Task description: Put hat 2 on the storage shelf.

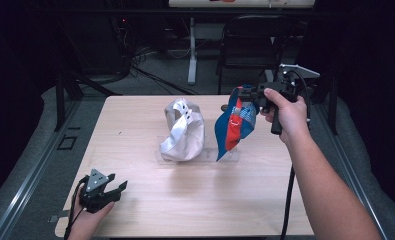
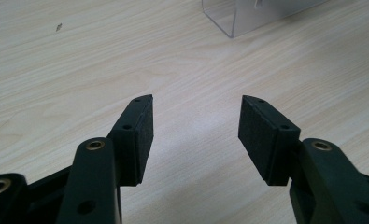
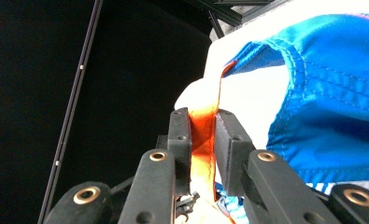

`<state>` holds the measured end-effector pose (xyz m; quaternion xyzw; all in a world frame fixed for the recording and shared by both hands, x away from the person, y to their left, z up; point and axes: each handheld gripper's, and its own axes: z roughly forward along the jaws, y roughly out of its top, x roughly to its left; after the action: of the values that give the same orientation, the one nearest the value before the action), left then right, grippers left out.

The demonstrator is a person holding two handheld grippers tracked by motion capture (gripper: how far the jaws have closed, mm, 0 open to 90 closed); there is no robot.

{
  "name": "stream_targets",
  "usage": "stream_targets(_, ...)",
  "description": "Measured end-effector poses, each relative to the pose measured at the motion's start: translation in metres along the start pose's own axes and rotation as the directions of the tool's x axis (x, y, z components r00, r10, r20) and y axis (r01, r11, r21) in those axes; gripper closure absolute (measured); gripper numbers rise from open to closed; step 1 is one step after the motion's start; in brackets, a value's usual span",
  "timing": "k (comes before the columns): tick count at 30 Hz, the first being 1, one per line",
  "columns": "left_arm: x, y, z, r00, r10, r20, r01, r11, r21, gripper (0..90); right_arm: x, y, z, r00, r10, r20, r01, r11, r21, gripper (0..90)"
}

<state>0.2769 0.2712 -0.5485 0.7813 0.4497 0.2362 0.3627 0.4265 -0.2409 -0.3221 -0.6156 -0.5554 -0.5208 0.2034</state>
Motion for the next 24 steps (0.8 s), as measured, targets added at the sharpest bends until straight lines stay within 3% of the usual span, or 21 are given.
stream_targets(6,0.001,-0.001,0.001,1.0000,-0.001,0.000,0.001,0.9999,-0.011,45.9,-0.002,-0.001,0.005,1.0000,0.009,0.002,-0.009,1.000,-0.007,77.8)
stream_targets(13,0.000,0.000,0.000,1.0000,0.002,0.002,-0.002,1.0000,-0.004,45.9,0.009,0.004,-0.004,0.9999,-0.016,0.003,0.016,0.999,-0.052,77.8)
stream_targets(16,0.000,0.000,0.000,1.0000,0.000,0.001,0.000,1.0000,-0.007,45.9,0.007,0.003,-0.001,0.9995,-0.016,0.026,0.017,0.999,-0.035,77.8)
stream_targets(24,0.001,-0.001,0.000,1.0000,-0.001,-0.001,0.001,0.9999,-0.011,45.9,-0.003,0.000,0.013,0.9994,0.001,0.034,0.000,1.000,-0.013,77.7)
